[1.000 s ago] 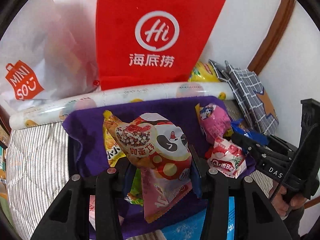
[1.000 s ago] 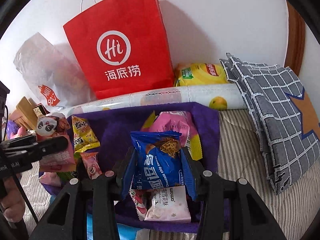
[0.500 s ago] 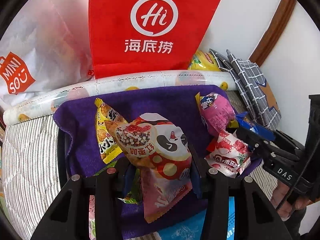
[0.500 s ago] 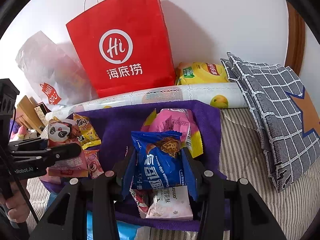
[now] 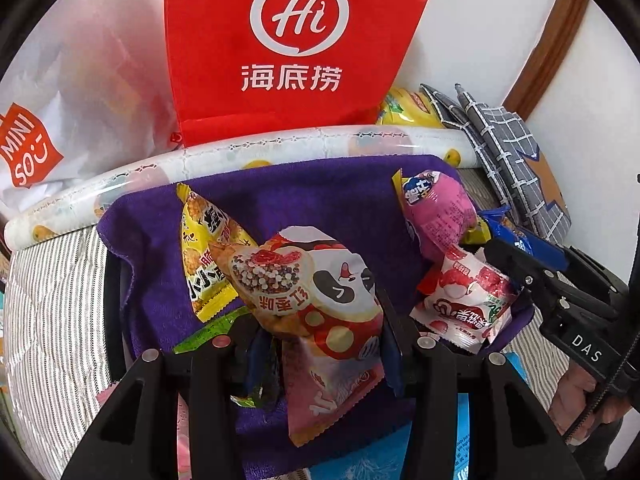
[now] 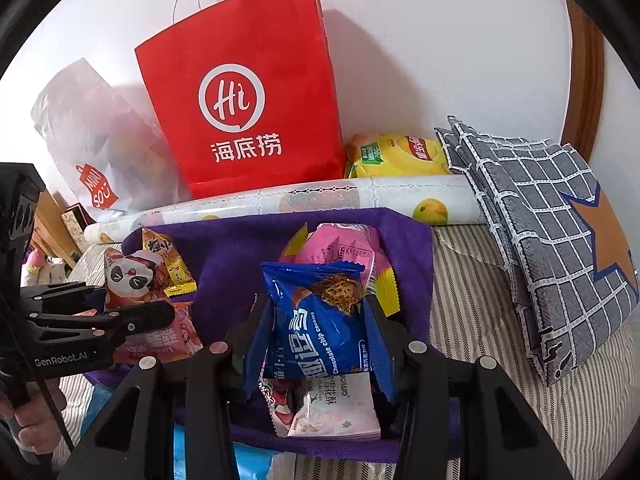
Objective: Organize snacks
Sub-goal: 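Lower the chip packet with the right tool while the left lowers the panda bag onto the towel, then open both tools to release the packets and pull back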
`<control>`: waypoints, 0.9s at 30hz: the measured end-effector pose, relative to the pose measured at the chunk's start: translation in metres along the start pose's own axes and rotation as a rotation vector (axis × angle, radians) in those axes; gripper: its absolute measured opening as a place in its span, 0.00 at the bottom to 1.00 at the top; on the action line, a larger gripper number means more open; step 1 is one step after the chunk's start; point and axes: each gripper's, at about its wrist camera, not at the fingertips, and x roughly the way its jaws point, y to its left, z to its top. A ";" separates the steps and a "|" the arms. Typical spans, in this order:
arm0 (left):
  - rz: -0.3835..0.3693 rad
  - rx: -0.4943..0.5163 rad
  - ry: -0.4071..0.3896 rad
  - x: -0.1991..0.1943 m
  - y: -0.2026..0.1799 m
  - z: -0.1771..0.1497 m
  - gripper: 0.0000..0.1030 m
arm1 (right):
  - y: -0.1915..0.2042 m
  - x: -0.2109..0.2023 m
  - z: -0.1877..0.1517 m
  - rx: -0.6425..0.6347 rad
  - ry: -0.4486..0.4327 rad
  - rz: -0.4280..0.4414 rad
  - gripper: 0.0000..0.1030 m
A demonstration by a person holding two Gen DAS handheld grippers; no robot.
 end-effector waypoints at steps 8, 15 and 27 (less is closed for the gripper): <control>-0.008 -0.008 -0.007 -0.005 -0.002 0.002 0.47 | 0.001 0.000 -0.001 -0.012 -0.004 -0.010 0.43; 0.018 -0.022 -0.049 -0.017 -0.005 0.004 0.55 | 0.001 0.001 -0.001 -0.015 -0.003 -0.019 0.43; 0.036 -0.035 -0.100 -0.050 -0.018 -0.002 0.59 | 0.003 0.003 -0.001 -0.043 0.001 -0.040 0.52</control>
